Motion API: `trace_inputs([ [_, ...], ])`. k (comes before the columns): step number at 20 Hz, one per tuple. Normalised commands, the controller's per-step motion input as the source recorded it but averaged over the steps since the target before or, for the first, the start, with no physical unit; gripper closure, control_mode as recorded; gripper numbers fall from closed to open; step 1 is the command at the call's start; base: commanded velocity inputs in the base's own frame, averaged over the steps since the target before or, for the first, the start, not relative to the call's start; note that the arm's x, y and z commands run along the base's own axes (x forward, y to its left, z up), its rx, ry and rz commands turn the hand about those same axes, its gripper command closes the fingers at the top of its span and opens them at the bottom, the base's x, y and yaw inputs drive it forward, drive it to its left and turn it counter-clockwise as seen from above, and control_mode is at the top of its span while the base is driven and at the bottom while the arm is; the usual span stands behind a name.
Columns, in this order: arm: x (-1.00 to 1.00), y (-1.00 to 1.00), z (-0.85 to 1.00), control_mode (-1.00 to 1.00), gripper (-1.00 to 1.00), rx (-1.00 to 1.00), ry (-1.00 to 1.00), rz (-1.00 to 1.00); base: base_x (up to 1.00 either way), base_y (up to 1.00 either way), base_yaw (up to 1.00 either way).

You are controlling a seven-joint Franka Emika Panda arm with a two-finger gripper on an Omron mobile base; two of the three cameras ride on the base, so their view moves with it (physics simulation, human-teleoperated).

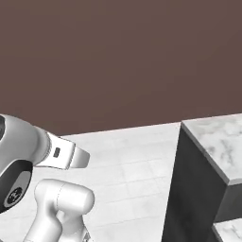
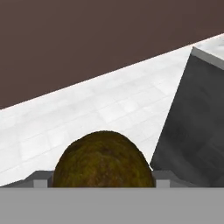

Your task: Take the cheese, fish, and avocado from the fridge and place them on the plate on the dining counter to create an appetizer plate.

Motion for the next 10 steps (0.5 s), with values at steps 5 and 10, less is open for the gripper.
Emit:
trace_inputs([
  [5, 0.0, 0.0, 0.0, 1.0, 1.0, 0.0, 0.0, 0.0, 1.0, 0.64, -0.61],
  [10, 0.0, 0.0, 0.0, 1.0, 1.0, 0.0, 0.0, 0.0, 1.0, 0.68, -0.6],
])
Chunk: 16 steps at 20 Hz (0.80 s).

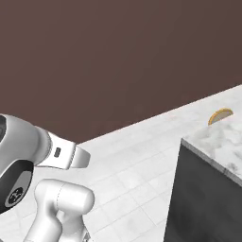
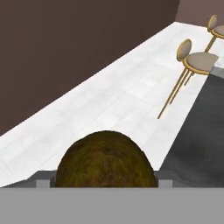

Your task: Take the cheese, fish, and avocado from the fridge and place them on the plate on the dining counter to create an appetizer plate.

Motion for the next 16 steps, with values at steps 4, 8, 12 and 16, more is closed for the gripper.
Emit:
trace_inputs([
  [4, 0.0, 0.0, 0.0, 1.0, 1.0, 0.0, 0.0, 0.0, 1.0, 0.71, -0.6],
  [8, 0.0, 0.0, 0.0, 1.0, 1.0, 0.0, 0.0, 0.0, 1.0, 0.59, -0.6],
  [12, 0.0, 0.0, 0.0, 1.0, 1.0, 0.0, 0.0, 0.0, 1.0, 0.58, -0.6],
  [16, 0.0, 0.0, 0.0, 1.0, 1.0, 0.0, 0.0, 0.0, 0.98, 0.58, -0.59],
])
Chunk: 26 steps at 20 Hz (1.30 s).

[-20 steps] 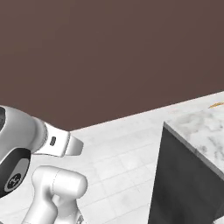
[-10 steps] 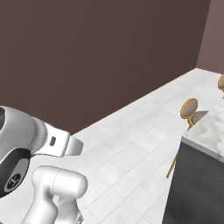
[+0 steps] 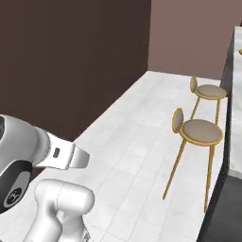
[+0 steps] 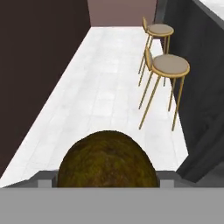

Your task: Take the cheese, fish, and avocado from the fridge and place them on the plate on the dining counter to create an appetizer plate.

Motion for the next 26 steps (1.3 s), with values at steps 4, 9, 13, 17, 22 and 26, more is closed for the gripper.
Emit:
trace_inputs([
  [4, 0.0, 0.0, 0.0, 1.0, 1.0, 0.0, 0.0, 0.0, 0.92, 0.59, -0.59],
  [9, 0.0, 0.0, 0.0, 1.0, 1.0, 0.0, 0.0, 0.0, 0.7, 0.42, -0.54],
  [13, 0.0, 0.0, 0.0, 1.0, 1.0, 0.0, 0.0, 0.0, 0.45, 0.29, -0.48],
  [17, 0.0, 0.0, 0.0, 1.0, 1.0, 0.0, 0.0, 0.0, 0.38, 0.38, -0.42],
  [22, 0.0, 0.0, 0.0, 1.0, 1.0, 0.0, 0.0, 0.0, 0.42, 0.46, -0.39],
  [26, 0.0, 0.0, 0.0, 1.0, 1.0, 0.0, 0.0, 0.0, 0.42, 0.57, -0.36],
])
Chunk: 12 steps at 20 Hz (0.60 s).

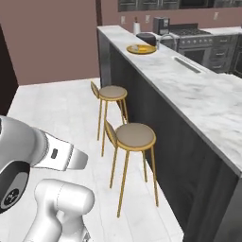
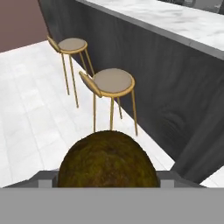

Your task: Take the cheese, fish, and avocado from the fridge and place them on the plate on the dining counter to create an appetizer plate.

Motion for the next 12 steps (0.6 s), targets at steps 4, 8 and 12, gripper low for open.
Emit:
trace_inputs([
  [4, 0.0, 0.0, 0.0, 1.0, 1.0, 0.0, 0.0, 0.0, 0.39, 0.72, -0.34],
  [8, 0.0, 0.0, 0.0, 1.0, 1.0, 0.0, 0.0, 0.0, 0.43, 0.94, -0.34],
  [12, 0.0, 0.0, 0.0, 1.0, 1.0, 0.0, 0.0, 0.0, 0.45, 1.0, -0.34],
])
